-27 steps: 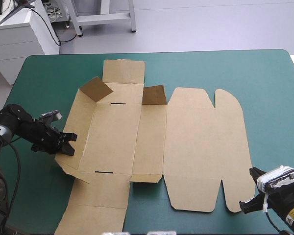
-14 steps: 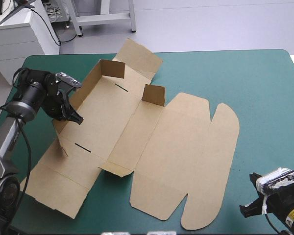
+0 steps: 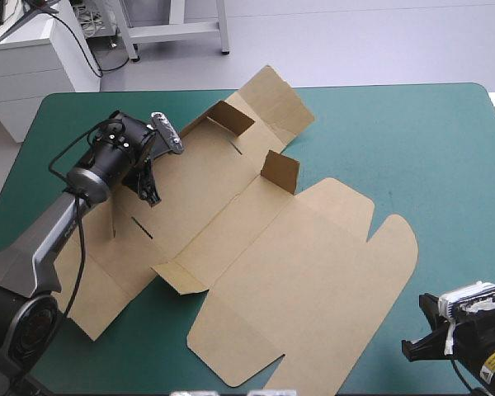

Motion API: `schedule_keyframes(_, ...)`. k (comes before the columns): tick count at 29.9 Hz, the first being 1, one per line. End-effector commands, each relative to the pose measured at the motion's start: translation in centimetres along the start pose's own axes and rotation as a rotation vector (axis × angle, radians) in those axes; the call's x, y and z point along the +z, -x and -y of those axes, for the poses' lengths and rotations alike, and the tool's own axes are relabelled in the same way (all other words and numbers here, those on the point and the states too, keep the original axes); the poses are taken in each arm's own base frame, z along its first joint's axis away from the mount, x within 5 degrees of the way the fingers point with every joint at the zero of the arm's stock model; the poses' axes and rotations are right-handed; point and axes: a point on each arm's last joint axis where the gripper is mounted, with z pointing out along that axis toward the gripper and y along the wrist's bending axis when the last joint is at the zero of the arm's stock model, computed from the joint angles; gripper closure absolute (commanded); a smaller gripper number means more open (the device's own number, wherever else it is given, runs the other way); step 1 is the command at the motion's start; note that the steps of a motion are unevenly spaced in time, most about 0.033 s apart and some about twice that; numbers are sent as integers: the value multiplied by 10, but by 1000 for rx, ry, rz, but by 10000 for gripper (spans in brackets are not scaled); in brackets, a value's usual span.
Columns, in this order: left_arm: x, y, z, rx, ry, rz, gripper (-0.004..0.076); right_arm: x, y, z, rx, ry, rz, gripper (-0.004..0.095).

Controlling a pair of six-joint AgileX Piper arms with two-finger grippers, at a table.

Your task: Fold the box

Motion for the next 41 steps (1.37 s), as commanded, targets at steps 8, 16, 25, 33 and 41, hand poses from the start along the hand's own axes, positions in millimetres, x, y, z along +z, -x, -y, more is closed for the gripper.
schedule_keyframes(8,-42,33,4,196,223,258,732,-4,13,0,39,5,86,908)
schedule_keyframes(16,-56,55,24,355,268,371,732,-4,13,0,56,4,87,908)
schedule_keyframes(25,-81,77,56,405,447,409,732,-5,15,0,49,4,110,907)
schedule_keyframes(33,-95,88,81,393,463,485,732,-5,16,0,57,7,123,907)
schedule_keyframes(41,-108,94,99,373,479,529,733,-5,18,1,43,-12,144,907)
